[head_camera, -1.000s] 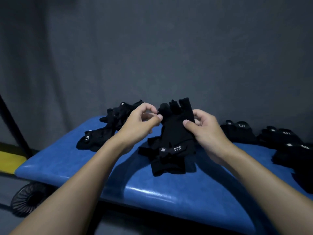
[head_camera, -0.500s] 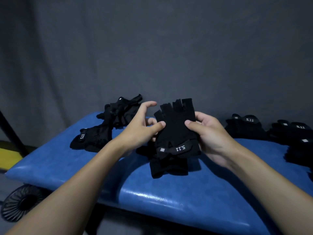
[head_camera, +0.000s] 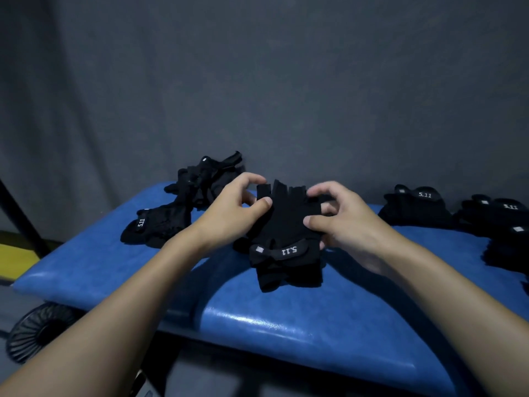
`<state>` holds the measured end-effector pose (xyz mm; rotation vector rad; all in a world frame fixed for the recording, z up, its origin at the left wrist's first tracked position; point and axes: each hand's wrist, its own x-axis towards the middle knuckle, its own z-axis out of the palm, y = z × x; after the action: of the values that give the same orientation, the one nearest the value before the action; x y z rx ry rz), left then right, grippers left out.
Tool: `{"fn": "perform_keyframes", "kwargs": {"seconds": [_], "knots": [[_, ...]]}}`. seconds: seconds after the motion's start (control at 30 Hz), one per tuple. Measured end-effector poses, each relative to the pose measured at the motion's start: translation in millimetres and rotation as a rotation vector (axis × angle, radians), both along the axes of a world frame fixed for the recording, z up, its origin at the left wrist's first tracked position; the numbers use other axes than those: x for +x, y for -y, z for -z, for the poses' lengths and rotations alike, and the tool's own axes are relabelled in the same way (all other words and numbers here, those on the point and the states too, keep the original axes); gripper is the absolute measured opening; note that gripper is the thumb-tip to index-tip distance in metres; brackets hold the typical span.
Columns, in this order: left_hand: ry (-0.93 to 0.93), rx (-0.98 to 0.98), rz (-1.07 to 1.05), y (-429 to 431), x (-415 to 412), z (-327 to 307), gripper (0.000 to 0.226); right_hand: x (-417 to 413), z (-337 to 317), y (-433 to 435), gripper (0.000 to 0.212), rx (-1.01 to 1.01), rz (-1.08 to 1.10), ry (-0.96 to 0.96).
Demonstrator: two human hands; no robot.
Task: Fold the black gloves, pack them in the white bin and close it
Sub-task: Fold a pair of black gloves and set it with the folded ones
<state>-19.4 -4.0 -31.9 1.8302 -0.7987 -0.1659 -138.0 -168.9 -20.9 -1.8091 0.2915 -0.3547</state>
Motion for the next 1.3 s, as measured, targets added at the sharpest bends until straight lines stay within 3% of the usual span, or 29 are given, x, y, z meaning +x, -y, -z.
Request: {"fn": "perform_keyframes", "kwargs": {"seconds": [0.07, 0.13, 0.2, 0.3, 0.43, 0.57, 0.67, 0.8, 1.0, 1.3], "knots": [[-0.026, 0.109, 0.036, -2.5, -3.3, 1.5, 0.035, -0.4, 3.8, 3.5, 0.012, -0.103, 0.033, -0.053], [0.035, 0.247, 0.054, -5.4, -3.0, 5.6, 0.040, -2.9, 8.9, 6.7, 0.004, -0.189, 0.038, -0.152], [0.072, 0.287, 0.050, -8.3, -1.9, 6.8, 0.039, -6.3, 12.5, 7.7, 0.008, -0.218, 0.024, -0.215], [0.105, 0.256, 0.077, -9.7, -3.1, 4.8, 0.021, -11.7, 9.8, 4.7, 0.012, -0.224, 0.019, -0.202], [0.157, 0.277, 0.033, -13.5, -5.0, -2.6, 0.011, -14.6, 3.2, -1.8, 0.008, -0.093, -0.003, -0.147], [0.157, 0.365, -0.004, -21.0, -5.0, -5.0, 0.022, -12.9, 7.3, -5.0, 0.042, -0.063, -0.024, -0.203], [0.126, 0.420, 0.010, -24.1, -5.7, -1.5, 0.023, -13.6, 12.5, -7.1, 0.048, -0.106, -0.013, -0.237], [0.115, 0.480, 0.029, -26.5, -6.6, -0.7, 0.021, -12.4, 14.0, -5.7, 0.047, -0.121, -0.006, -0.227], [0.059, 0.494, 0.072, -26.6, -8.5, -0.2, 0.026, -16.6, 13.5, -5.7, 0.025, -0.173, -0.019, -0.248], [0.097, 0.482, 0.212, -6.8, -27.8, 5.4, 0.029, -54.2, 12.6, 10.8, 0.031, -0.222, 0.008, -0.325]]}}
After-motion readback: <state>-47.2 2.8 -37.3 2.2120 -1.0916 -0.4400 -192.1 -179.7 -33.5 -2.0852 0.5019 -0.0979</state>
